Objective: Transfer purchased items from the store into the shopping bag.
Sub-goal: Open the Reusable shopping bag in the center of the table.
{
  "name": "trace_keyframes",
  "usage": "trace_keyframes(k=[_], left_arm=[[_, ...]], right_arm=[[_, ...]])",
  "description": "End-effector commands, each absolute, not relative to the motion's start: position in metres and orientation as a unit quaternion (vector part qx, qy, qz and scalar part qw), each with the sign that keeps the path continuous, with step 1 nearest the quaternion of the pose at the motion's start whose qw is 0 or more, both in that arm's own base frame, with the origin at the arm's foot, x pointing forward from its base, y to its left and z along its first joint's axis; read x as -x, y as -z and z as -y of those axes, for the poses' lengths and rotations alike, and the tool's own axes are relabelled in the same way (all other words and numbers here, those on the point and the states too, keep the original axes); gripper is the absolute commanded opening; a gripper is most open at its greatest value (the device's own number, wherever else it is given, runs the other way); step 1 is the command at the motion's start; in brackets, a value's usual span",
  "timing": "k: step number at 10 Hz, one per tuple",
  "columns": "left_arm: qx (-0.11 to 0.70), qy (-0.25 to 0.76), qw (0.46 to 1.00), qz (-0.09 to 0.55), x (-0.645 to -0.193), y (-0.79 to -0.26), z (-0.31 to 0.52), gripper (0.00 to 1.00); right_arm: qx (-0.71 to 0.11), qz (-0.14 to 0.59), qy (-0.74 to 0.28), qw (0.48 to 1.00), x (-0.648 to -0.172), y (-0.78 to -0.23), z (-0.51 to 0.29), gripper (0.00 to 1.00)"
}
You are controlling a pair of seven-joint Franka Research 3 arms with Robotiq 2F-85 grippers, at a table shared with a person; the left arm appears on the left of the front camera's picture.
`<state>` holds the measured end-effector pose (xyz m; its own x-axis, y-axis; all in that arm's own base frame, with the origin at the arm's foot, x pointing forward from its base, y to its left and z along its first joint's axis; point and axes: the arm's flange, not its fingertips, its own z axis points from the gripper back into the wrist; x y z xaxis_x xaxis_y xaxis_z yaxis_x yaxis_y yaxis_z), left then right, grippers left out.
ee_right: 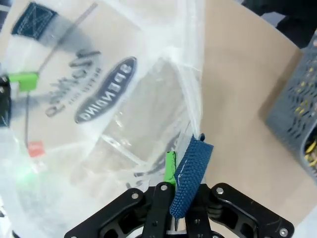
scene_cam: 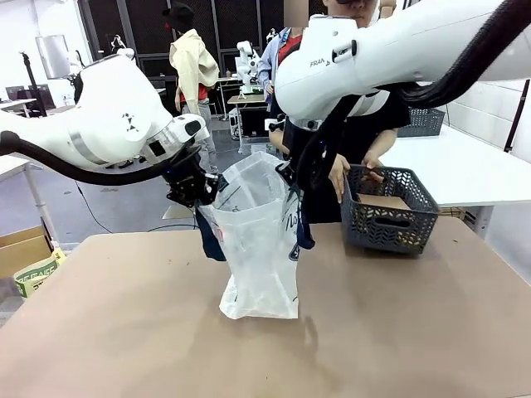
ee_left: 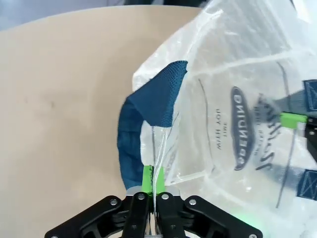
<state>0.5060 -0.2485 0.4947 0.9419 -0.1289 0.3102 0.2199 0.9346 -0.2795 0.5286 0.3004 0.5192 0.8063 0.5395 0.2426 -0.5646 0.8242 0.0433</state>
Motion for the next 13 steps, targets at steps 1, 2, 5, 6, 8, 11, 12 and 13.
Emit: trace_keyframes(k=[1, 2, 5, 6, 8, 11, 12, 13], left_arm=[[0.112, 0.078, 0.979, 0.149, -0.497, -0.493, 0.236, 0.00], [0.094, 0.077, 0.980, 0.159, -0.495, -0.492, 0.230, 0.00], [0.074, 0.094, 0.977, 0.178, -0.487, -0.496, 0.214, 0.00], [0.047, 0.107, 0.978, 0.171, -0.488, -0.497, 0.210, 0.00], [0.006, 0.167, 0.974, 0.151, -0.490, -0.493, 0.206, 0.00], [-0.027, 0.241, 0.960, 0.139, -0.501, -0.486, 0.217, 0.00], [0.001, 0.202, 0.967, 0.157, -0.502, -0.492, 0.229, 0.00], [0.035, 0.154, 0.973, 0.167, -0.503, -0.495, 0.237, 0.00]], right_arm=[[-0.012, 0.111, -0.305, 0.946, -0.514, -0.508, -0.285, 0.00], [0.007, 0.117, -0.325, 0.938, -0.514, -0.505, -0.277, 0.00], [0.046, 0.127, -0.362, 0.922, -0.517, -0.503, -0.259, 0.00], [0.059, 0.127, -0.370, 0.918, -0.518, -0.505, -0.257, 0.00], [0.089, 0.130, -0.378, 0.912, -0.518, -0.512, -0.257, 0.00], [0.106, 0.161, -0.394, 0.899, -0.512, -0.520, -0.275, 0.00], [0.094, 0.182, -0.400, 0.893, -0.508, -0.520, -0.285, 0.00], [0.089, 0.202, -0.399, 0.890, -0.505, -0.518, -0.293, 0.00]])
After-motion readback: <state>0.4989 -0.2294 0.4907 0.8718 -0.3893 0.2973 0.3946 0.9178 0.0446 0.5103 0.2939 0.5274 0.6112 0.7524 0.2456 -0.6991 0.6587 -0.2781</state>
